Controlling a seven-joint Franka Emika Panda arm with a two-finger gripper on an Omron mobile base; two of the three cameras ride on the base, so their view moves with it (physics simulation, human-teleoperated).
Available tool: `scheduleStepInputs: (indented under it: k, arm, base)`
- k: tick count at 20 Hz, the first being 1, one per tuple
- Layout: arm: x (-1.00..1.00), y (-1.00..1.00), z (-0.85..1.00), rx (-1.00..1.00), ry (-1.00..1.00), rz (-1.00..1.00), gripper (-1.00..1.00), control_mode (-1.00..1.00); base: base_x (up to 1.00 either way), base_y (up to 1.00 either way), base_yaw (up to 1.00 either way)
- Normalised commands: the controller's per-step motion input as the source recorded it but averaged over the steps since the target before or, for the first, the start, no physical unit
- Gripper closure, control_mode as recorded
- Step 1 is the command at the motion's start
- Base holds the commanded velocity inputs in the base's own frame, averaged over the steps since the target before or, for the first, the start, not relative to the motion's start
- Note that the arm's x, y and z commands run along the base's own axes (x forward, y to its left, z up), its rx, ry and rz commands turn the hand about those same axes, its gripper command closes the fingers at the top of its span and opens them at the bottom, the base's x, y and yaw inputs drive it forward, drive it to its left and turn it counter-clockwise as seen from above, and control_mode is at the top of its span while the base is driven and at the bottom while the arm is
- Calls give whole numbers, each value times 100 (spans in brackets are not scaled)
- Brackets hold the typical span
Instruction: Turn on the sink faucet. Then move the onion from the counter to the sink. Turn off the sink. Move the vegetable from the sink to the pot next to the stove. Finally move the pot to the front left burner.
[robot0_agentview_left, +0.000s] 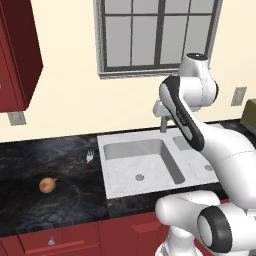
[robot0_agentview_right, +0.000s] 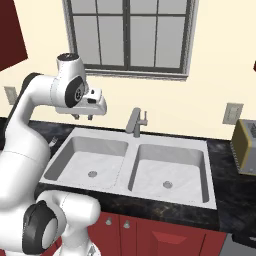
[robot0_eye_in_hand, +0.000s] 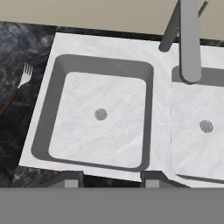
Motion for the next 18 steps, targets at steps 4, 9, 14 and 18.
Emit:
scheduleStepInputs:
  k: [4, 9, 14, 18]
  arm:
    - [0, 0, 0, 0, 0, 0, -100, -100]
    - [0, 0, -4, 0, 0, 0, -100, -100]
    - [0, -2, -8, 0, -1, 0, -100, 100]
    - [0, 0, 0, 0, 0, 0, -100, 100]
  base:
    - [0, 0, 0]
    - [0, 0, 0]
    - [0, -8, 0]
    - [0, -36, 0]
